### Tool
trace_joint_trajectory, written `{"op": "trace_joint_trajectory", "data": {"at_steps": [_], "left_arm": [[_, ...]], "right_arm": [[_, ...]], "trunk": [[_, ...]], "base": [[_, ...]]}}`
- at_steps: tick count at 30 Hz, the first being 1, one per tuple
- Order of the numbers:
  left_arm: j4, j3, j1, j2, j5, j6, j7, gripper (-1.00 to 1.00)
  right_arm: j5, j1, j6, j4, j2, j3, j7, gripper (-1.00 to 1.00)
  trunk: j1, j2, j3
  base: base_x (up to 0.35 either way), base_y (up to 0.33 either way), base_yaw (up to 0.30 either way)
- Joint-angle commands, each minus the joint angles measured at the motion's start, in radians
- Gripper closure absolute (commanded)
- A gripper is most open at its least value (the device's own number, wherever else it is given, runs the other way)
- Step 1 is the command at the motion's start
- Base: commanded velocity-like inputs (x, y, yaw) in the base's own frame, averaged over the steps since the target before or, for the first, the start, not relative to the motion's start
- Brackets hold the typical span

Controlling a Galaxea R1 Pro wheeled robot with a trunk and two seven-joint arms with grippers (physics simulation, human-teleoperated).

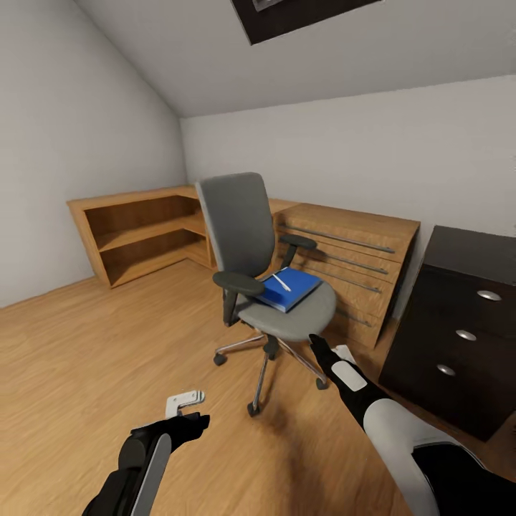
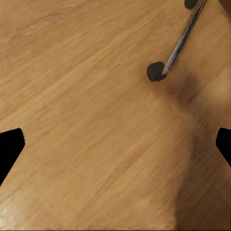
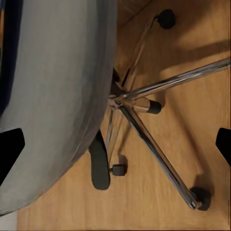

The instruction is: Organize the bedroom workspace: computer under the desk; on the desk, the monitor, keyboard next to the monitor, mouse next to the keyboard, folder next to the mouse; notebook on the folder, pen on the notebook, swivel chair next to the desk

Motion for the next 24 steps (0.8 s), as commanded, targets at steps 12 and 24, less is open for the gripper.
{"op": "trace_joint_trajectory", "data": {"at_steps": [12, 24], "left_arm": [[-0.004, 0.003, -0.001, 0.003, 0.010, 0.002, 0.011, -1.00], [-0.016, 0.004, -0.001, 0.003, 0.011, -0.016, 0.012, -1.00]], "right_arm": [[-0.008, 0.000, -0.002, 0.000, -0.003, 0.008, -0.004, -1.00], [-0.010, 0.000, -0.001, 0.001, -0.004, 0.008, -0.004, -1.00]], "trunk": [[-0.001, 0.000, -0.001], [-0.020, 0.035, 0.015]], "base": [[-0.288, 0.000, 0.000], [-0.040, 0.000, 0.000]]}}
